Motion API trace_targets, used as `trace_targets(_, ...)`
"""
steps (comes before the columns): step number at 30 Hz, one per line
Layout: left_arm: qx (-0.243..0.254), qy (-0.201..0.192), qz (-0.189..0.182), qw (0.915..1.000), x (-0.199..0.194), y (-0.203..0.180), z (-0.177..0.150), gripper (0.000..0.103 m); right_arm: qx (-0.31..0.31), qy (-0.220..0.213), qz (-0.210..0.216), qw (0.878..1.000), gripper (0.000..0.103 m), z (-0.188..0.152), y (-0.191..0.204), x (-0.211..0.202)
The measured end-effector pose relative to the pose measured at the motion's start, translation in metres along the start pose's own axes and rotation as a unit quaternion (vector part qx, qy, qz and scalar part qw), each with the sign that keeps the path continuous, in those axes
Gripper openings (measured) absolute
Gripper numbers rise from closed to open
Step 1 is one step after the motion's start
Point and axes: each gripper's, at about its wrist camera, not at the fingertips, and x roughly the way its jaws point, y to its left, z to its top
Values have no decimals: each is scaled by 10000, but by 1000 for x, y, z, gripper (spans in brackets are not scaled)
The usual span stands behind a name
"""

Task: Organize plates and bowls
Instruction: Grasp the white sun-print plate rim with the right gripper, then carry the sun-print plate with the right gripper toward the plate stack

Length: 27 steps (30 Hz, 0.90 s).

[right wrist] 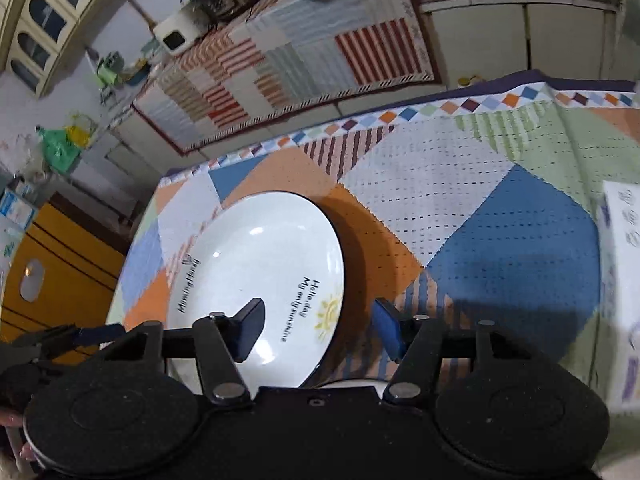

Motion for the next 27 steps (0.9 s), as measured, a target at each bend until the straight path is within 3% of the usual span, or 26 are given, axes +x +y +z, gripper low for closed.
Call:
trace_targets(3,-175,57,-3,9998,11,6,3,75,16,43,56,10000,54,5,-8,8)
trace_targets(9,-399,55,110,9991,16,17,7,70,55,98,35,9999,47,11,-18,25)
trace_targets(11,-410,84,90,9991,19,17,9,62,17,138,62,9999,40,11,-19,30)
trace_targets(13,-388,56,33,9992,23,16,9,56,86,248,169,9995,21,10,-20,35)
trace_targets(15,-417,42,-104,9991,27,16,7,55,563,468,214,9971,14,7,-22,42)
trace_targets(18,-725,170,-352,9966,38,21,1,37,583,321,204,9976,14,3,-21,41)
trace_targets(22,-842,-1,-526,9951,40,17,-3,13,399,228,177,9988,14,0,-18,40)
trace_targets(25,-652,7,-217,9976,34,4,-4,17,193,189,90,9996,14,3,-9,35)
trace_targets(27,-549,-26,-276,9981,23,2,-3,17,-17,50,119,9999,14,3,0,25)
